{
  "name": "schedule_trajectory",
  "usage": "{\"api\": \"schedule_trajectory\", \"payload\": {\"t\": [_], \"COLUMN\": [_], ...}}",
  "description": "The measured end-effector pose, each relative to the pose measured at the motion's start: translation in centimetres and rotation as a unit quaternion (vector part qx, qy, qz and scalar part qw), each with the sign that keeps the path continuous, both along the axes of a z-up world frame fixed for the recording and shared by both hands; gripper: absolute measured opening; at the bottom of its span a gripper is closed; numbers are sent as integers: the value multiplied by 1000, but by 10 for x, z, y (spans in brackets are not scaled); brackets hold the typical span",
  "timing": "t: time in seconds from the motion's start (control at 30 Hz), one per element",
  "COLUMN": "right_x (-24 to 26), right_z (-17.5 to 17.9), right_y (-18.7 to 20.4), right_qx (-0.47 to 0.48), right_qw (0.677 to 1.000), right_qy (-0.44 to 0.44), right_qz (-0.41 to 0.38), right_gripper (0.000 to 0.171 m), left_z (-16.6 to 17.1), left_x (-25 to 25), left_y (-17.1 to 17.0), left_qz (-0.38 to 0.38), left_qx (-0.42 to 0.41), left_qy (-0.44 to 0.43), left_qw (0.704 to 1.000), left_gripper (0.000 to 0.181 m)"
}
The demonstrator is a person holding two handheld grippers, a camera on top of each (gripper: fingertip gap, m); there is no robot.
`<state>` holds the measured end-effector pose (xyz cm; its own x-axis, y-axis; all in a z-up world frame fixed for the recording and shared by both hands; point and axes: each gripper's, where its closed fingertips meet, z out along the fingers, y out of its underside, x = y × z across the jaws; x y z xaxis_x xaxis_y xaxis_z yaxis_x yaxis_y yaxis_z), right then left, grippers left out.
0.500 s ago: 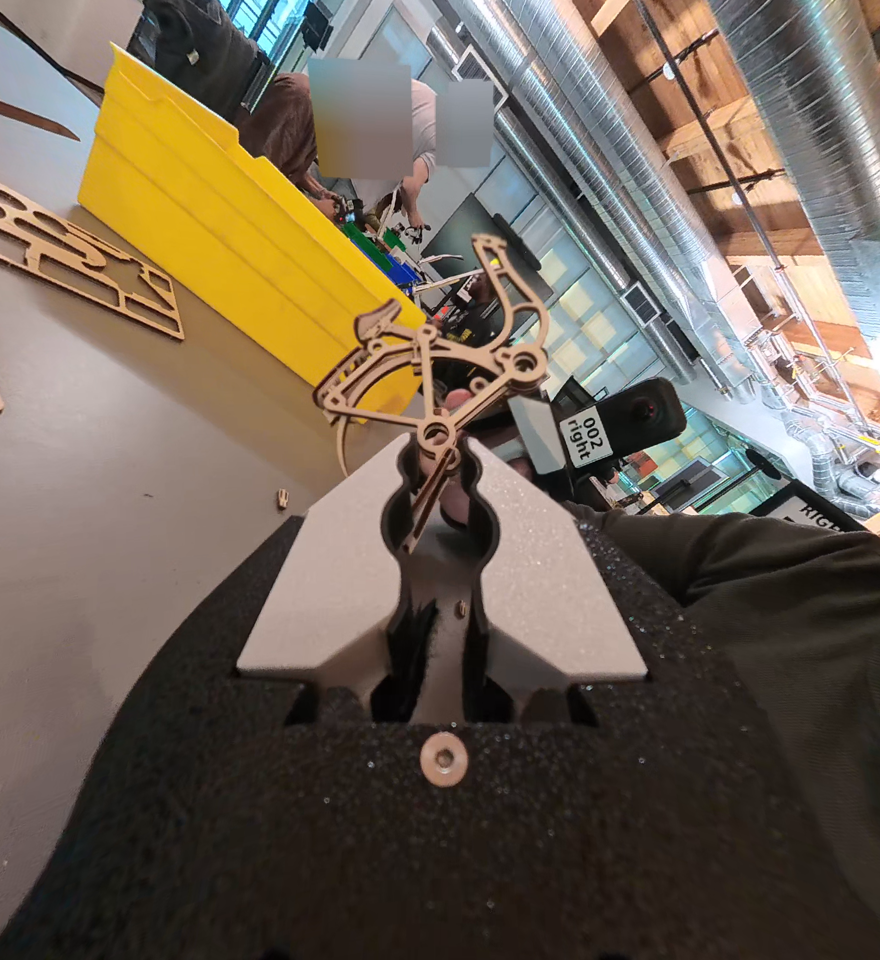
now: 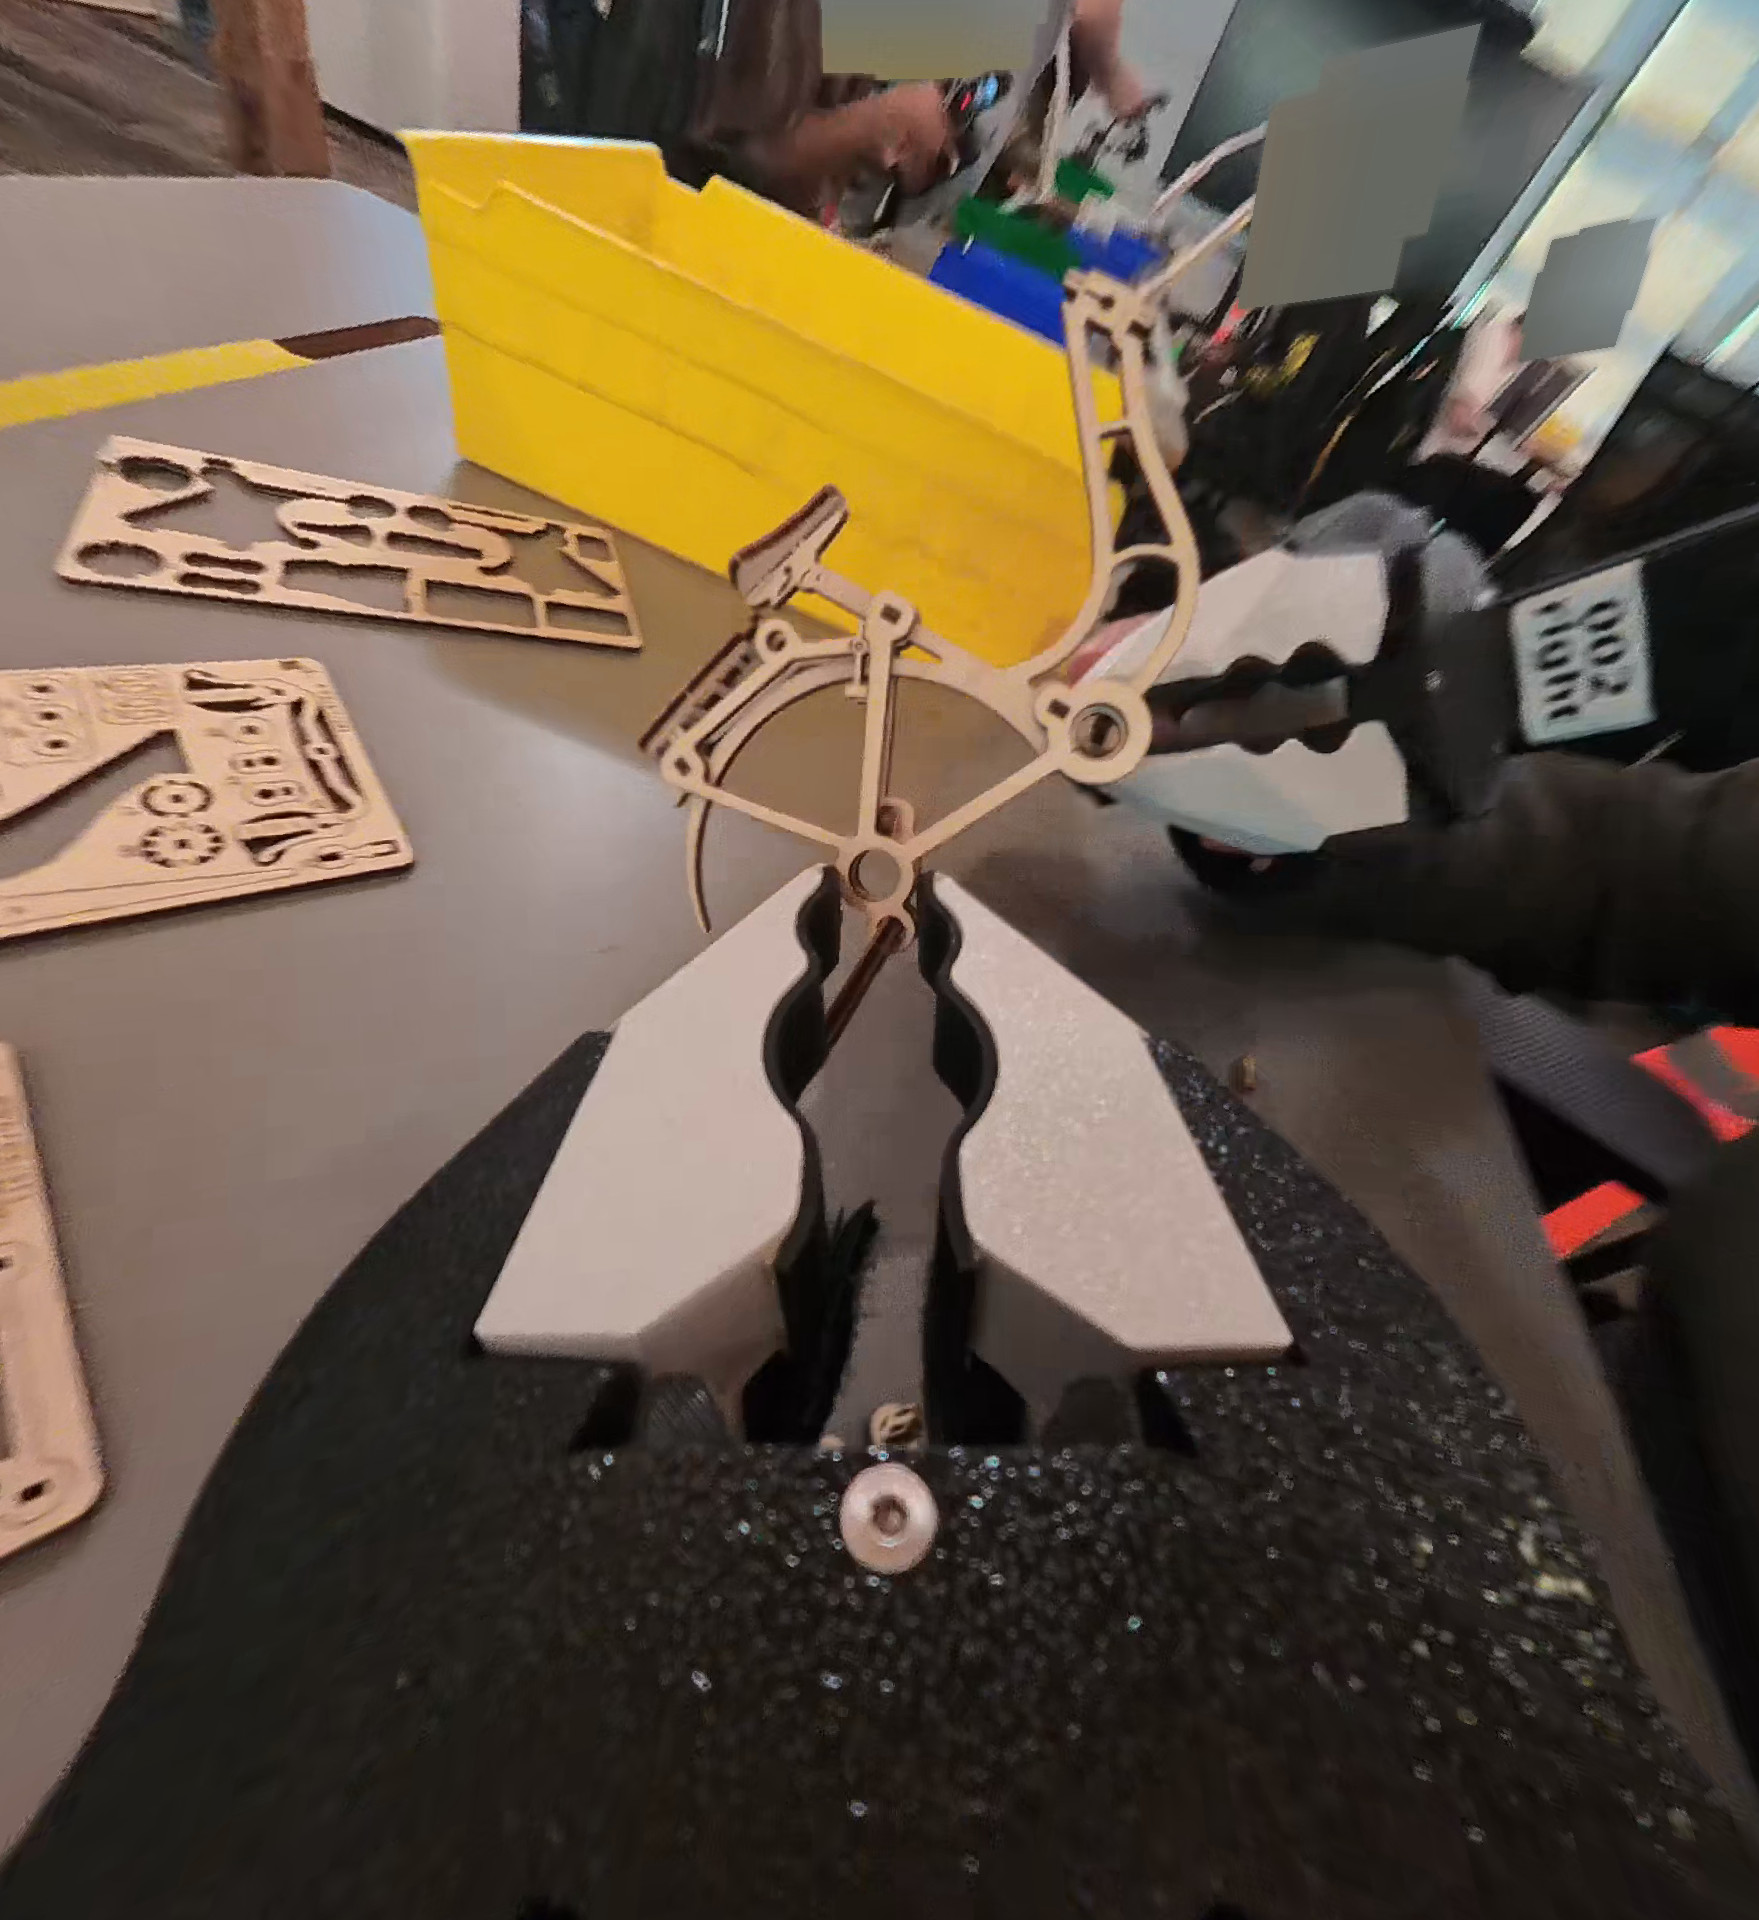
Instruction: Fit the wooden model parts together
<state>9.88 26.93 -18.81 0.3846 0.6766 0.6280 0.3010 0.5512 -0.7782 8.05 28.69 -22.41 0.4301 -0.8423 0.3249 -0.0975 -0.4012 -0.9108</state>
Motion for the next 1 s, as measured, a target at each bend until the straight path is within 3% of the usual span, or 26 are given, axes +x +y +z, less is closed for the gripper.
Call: {"api": "schedule_trajectory", "payload": {"t": [0.13,0.4,0.67,1.0], "right_x": [-3,-7,-8,2], "right_z": [-13,-41,-57,-62], "right_y": [-3,-1,5,20], "right_qx": [71,107,107,61], "right_qw": [995,979,970,970], "right_qy": [-73,-171,-216,-226], "right_qz": [-10,-18,-39,-67], "right_gripper": [7,7,7,7], "left_z": [-14,-44,-49,-52], "left_x": [2,4,5,6], "left_y": [-1,-9,-13,-5], "left_qz": [-9,-34,-39,-27], "left_qx": [-3,-32,-5,39], "left_qy": [41,120,160,212], "left_qw": [999,992,986,976], "left_gripper": [12,17,35,37]}}
